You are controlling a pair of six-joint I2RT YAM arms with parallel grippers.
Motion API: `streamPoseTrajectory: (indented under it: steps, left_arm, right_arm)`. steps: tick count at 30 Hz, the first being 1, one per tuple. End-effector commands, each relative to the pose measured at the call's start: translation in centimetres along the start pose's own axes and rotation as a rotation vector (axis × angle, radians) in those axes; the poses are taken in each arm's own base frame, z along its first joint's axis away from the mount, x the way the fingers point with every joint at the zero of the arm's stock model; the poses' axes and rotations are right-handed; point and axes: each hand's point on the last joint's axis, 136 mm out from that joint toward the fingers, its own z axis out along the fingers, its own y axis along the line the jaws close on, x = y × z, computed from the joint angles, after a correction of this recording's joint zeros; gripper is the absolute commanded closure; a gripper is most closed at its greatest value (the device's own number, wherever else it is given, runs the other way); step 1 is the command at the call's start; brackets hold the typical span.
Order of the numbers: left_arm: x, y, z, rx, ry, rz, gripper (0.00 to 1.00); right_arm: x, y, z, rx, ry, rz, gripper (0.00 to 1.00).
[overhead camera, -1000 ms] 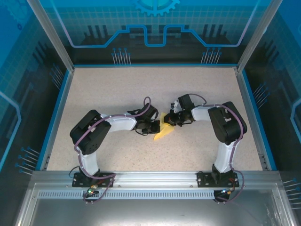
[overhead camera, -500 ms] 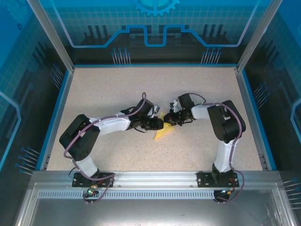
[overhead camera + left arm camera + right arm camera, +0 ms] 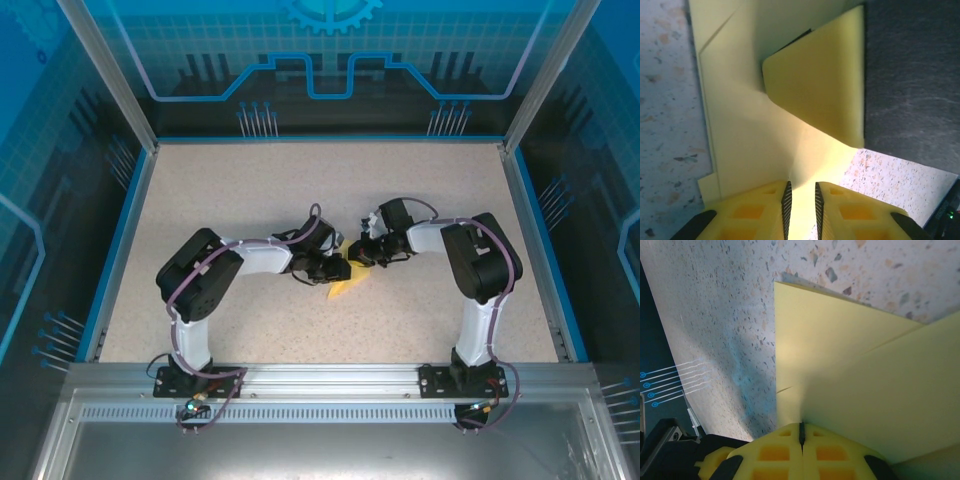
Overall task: Fold a paper plane with a square sheet of paper (pick it up from the middle)
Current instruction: Fourth fold the wing at the center of the table.
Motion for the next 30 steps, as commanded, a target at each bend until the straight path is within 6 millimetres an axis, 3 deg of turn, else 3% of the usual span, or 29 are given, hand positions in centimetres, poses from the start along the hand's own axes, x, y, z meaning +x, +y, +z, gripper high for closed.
streamPoseTrajectory:
  steps: [1,12,30]
  left_arm:
    - [0.7,0.2,-0.1,-0.016,0.049,-0.031,0.78]
    - [2.1,1.7,-0.1,-0.055,0.105,-0.033,0.78]
    - [6.3,4.4,-0.4,-0.09,0.228,0.031,0.85]
  right_arm:
    - [3.3,-7.8,1.0,0.25,0.065,0.156,1.0]
    - [3.6,-8.2,1.1,0.261,0.074,0.163,1.0]
    - [4.0,-8.6,1.2,0.274,0.09,0.174,1.0]
